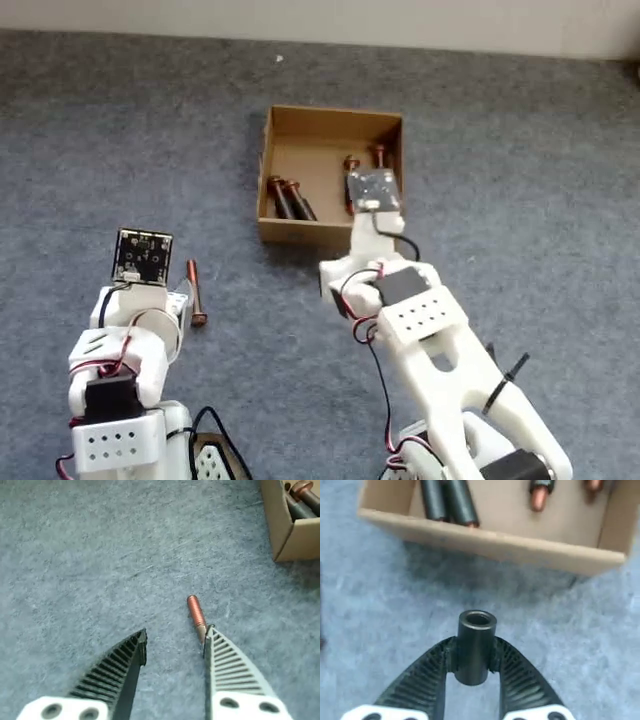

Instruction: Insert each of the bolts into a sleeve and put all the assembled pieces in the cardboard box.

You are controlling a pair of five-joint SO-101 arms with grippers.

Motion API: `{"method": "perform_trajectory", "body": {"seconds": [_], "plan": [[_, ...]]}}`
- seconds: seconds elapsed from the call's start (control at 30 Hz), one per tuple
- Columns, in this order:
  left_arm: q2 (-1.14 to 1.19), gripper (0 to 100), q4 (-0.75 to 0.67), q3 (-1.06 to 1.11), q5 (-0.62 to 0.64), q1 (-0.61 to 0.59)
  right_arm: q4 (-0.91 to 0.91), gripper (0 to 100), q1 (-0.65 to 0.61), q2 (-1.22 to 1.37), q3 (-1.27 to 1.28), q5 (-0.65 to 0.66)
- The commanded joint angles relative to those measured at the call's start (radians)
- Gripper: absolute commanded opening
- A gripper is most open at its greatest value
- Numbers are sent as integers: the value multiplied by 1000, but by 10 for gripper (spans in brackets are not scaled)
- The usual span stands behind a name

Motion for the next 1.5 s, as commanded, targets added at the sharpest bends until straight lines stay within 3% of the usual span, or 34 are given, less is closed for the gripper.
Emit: {"method": "perform_trajectory", "body": {"seconds": [0.0, 0.2, 0.4, 0.87, 1.07, 1.37, 1.47], "plan": [[4, 214, 72, -125, -74, -5, -114, 6, 62, -12, -4, -9], [93, 215, 215, -294, -153, 21, -142, 5, 67, 58, -7, -8], [524, 215, 224, -410, -152, 88, -142, 5, 67, 74, -8, -6], [1360, 212, -143, -570, 132, 91, -142, 5, 67, 82, -8, -3], [1514, 210, -41, -682, 201, 91, -142, 5, 67, 82, -8, -3], [1527, 208, 49, -702, 206, 85, -142, 5, 67, 82, -8, -2], [1527, 118, 40, -704, 206, 90, -142, 5, 67, 82, -8, -2]]}}
